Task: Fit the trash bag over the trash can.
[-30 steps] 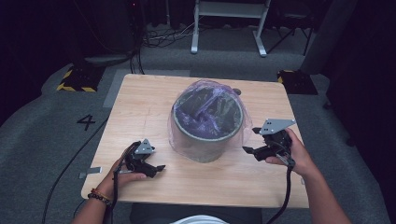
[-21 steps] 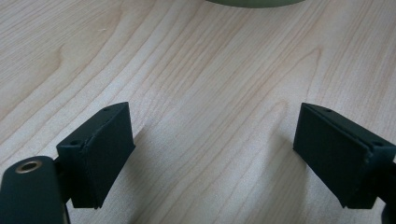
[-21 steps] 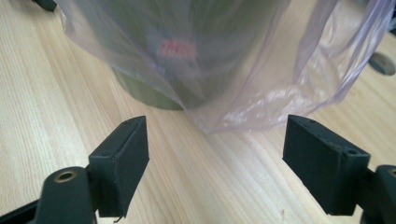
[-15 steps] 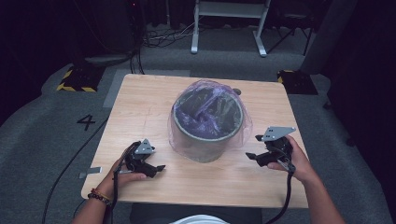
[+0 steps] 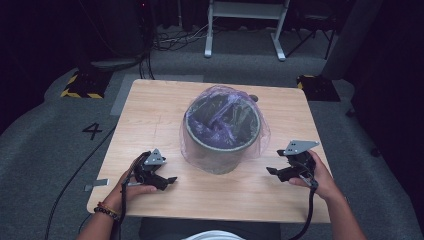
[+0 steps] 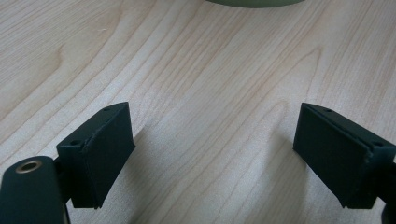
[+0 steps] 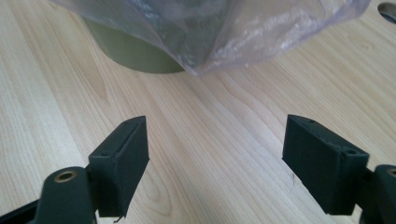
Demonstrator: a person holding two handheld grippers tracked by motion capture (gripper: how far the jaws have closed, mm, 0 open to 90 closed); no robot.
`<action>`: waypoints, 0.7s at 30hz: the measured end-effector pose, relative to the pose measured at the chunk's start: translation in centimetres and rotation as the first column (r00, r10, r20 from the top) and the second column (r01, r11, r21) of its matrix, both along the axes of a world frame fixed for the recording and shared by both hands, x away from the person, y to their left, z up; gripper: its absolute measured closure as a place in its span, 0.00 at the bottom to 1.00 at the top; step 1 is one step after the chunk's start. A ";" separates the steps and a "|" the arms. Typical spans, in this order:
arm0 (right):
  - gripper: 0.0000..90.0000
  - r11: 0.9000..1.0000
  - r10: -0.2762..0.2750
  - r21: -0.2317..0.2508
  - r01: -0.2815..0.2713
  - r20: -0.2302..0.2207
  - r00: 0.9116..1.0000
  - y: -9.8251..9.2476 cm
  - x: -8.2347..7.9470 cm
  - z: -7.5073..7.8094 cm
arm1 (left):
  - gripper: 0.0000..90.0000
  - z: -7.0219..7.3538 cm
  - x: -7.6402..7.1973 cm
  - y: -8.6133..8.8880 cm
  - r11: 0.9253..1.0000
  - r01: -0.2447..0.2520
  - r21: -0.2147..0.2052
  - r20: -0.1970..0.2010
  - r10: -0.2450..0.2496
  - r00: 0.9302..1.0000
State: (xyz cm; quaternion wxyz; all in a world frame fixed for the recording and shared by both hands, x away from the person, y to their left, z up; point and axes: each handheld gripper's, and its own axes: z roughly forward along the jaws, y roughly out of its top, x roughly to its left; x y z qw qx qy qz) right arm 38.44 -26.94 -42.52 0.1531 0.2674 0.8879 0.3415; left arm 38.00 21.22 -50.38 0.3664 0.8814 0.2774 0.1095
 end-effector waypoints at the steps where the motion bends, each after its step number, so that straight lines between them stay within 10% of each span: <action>1: 0.26 1.000 -0.005 -0.003 0.005 0.000 1.000 -0.1 0.0 -0.1 | 0.13 0.0 0.0 0.0 1.000 0.000 0.000 0.000 0.000 1.000; 21: 0.25 0.998 -0.064 -0.012 0.063 -0.016 0.998 -2.5 -0.6 -3.1 | 0.13 0.0 0.0 0.0 1.000 0.000 0.000 0.000 0.000 1.000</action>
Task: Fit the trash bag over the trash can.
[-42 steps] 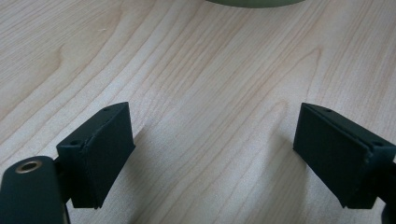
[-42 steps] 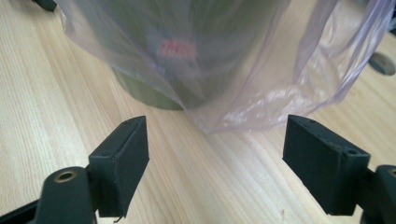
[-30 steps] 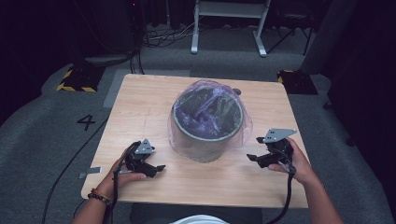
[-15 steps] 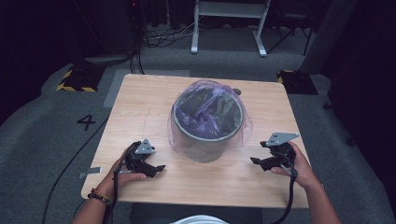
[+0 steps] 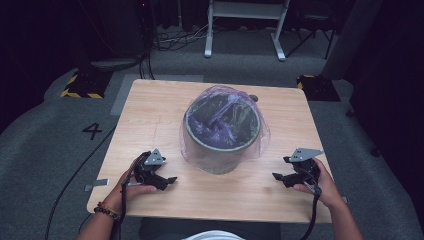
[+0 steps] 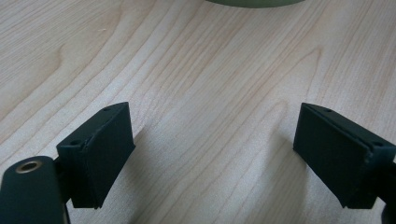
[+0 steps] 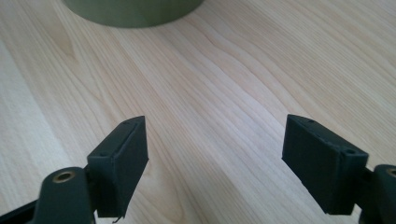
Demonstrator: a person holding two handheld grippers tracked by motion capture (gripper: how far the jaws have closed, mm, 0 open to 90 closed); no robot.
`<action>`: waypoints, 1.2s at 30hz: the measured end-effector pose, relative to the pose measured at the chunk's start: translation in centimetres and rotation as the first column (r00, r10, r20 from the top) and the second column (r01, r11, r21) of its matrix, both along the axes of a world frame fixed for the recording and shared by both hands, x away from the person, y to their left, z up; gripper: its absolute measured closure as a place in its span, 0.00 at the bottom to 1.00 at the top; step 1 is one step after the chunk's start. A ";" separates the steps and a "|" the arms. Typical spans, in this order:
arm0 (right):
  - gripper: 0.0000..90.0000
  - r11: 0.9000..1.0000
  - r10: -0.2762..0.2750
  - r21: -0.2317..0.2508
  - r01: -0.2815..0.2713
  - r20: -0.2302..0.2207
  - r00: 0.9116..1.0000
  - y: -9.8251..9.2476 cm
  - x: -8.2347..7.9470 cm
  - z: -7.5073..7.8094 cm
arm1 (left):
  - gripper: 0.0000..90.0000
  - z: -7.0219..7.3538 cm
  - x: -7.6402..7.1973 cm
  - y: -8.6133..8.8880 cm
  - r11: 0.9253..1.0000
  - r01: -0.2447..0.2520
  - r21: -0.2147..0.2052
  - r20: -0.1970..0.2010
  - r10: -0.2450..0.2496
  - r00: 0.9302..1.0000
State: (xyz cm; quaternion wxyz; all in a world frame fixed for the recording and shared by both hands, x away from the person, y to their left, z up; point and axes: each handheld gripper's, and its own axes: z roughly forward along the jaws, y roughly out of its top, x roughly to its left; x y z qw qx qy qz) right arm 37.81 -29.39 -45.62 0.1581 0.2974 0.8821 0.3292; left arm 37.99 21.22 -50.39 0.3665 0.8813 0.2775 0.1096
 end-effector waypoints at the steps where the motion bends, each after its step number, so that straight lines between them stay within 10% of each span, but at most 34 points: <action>1: 0.25 1.000 -0.003 -0.007 0.003 0.006 1.000 -0.1 0.0 -0.2 | 0.13 0.0 0.0 0.0 1.000 0.000 0.000 0.000 0.000 1.000; 36: 0.25 0.988 -0.129 0.090 0.129 -0.001 0.992 -5.5 -2.8 -4.0 | 0.13 0.0 0.0 0.0 1.000 -0.001 0.001 0.000 0.001 1.000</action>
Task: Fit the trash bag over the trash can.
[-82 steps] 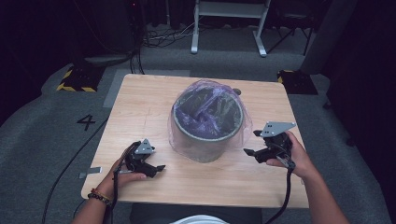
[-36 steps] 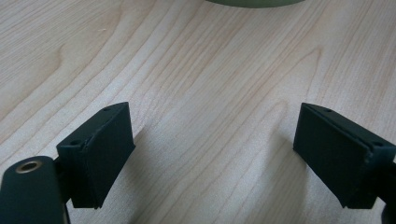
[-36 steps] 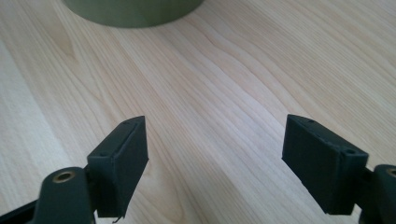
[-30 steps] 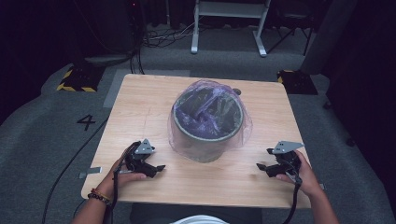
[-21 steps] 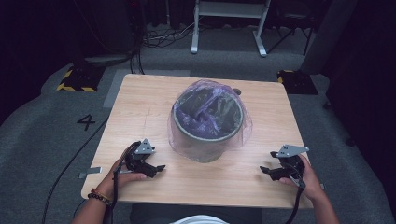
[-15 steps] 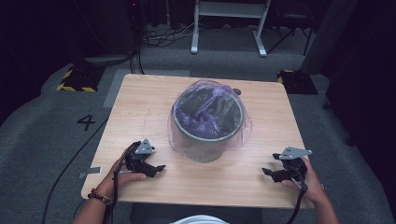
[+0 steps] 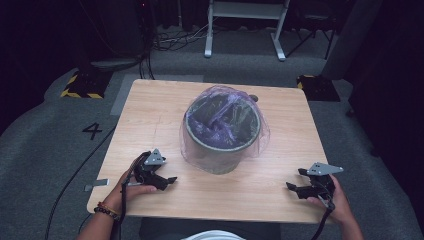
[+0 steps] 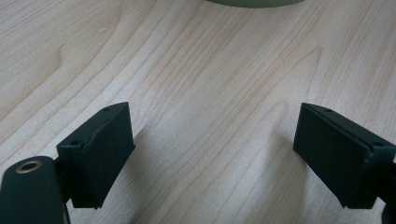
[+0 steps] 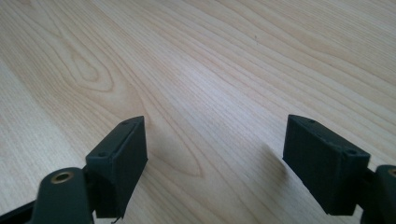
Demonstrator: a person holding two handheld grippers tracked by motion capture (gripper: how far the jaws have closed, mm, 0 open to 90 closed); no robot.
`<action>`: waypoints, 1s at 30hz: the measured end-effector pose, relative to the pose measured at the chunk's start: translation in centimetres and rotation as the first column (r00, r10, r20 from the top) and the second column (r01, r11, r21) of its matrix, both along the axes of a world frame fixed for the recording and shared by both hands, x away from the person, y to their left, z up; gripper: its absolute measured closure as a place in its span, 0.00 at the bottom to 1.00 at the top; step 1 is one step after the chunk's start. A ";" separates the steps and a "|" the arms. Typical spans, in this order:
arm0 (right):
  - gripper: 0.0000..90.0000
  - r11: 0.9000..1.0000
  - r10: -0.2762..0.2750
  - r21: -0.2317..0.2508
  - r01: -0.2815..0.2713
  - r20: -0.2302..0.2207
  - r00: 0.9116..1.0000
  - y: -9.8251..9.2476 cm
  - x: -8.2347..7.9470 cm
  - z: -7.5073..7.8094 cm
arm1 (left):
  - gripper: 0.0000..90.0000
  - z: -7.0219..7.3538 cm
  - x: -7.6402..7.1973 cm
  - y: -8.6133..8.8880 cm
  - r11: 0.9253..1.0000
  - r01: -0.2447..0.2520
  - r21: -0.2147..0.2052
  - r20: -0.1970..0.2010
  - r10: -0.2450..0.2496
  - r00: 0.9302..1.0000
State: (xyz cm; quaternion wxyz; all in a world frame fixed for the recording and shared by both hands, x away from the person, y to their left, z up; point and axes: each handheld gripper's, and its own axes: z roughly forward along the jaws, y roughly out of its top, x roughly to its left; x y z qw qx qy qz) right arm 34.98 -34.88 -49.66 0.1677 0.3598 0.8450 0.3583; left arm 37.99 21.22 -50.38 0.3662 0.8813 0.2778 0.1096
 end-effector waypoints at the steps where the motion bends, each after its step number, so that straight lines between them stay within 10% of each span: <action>1: 0.25 1.000 -0.004 0.006 0.004 0.002 1.000 -0.1 -0.1 0.0 | 0.13 0.0 0.0 0.0 1.000 0.001 0.000 0.000 -0.001 1.000; 15: 0.24 0.992 -0.120 0.044 0.120 -0.001 0.993 -2.3 -0.7 -0.6 | 0.13 0.0 0.0 0.0 1.000 0.001 -0.001 0.000 -0.001 1.000; 30: 0.21 0.932 -0.360 0.038 0.359 0.004 0.933 -4.3 -0.4 -0.7 | 0.13 0.0 0.0 -0.1 1.000 -0.003 -0.002 -0.001 0.003 1.000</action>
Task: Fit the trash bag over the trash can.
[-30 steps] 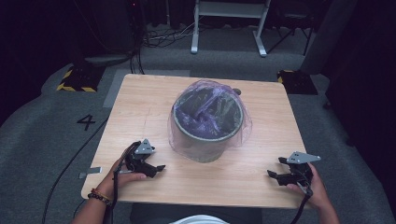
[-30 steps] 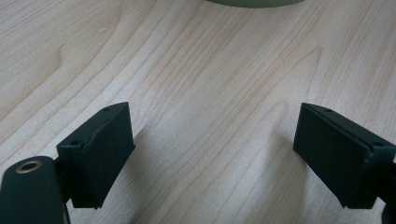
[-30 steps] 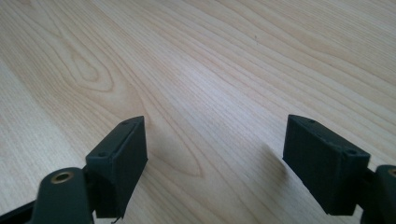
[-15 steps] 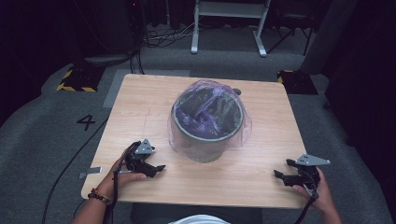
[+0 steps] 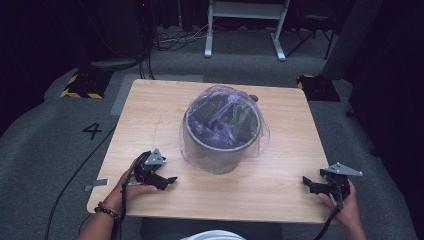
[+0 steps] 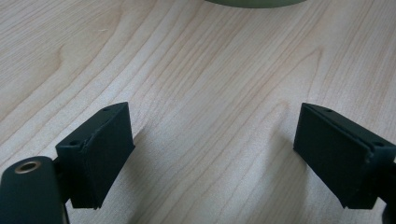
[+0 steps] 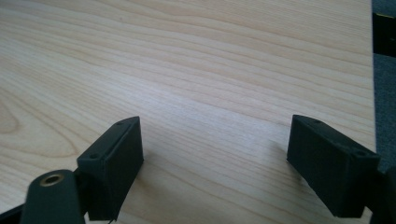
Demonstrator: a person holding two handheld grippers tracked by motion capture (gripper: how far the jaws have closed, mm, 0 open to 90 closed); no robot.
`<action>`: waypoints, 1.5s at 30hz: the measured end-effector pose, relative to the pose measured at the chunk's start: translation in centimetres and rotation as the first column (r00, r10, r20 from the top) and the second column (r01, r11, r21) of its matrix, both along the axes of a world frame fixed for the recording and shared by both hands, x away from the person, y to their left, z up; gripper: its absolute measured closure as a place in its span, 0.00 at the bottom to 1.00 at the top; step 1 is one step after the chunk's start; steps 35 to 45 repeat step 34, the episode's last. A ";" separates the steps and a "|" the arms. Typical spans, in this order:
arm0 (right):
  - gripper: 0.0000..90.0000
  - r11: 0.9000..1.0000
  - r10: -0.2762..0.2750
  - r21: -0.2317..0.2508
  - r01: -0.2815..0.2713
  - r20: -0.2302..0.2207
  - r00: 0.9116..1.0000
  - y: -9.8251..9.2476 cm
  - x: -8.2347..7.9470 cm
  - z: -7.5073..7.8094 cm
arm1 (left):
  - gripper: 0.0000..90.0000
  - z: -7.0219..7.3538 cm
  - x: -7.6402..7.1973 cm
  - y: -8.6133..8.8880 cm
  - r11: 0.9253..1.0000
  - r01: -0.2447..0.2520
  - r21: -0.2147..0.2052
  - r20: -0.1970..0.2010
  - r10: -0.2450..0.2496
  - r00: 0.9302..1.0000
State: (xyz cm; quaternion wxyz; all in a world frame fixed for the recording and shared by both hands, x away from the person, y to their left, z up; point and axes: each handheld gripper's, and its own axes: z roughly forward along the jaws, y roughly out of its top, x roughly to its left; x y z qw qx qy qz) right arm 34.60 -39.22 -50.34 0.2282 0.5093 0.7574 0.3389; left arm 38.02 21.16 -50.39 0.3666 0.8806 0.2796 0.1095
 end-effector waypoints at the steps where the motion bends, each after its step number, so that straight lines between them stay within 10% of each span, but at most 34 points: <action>1: 0.21 1.000 -0.008 -0.001 0.008 -0.002 1.000 -0.1 0.0 0.0 | 0.13 0.0 0.0 0.0 1.000 0.000 0.000 0.000 0.000 1.000; 45: 0.21 0.999 -0.040 0.001 0.040 -0.002 0.999 0.1 0.1 0.0 | 0.13 0.0 0.9 -0.4 1.000 0.004 0.003 0.000 -0.004 1.000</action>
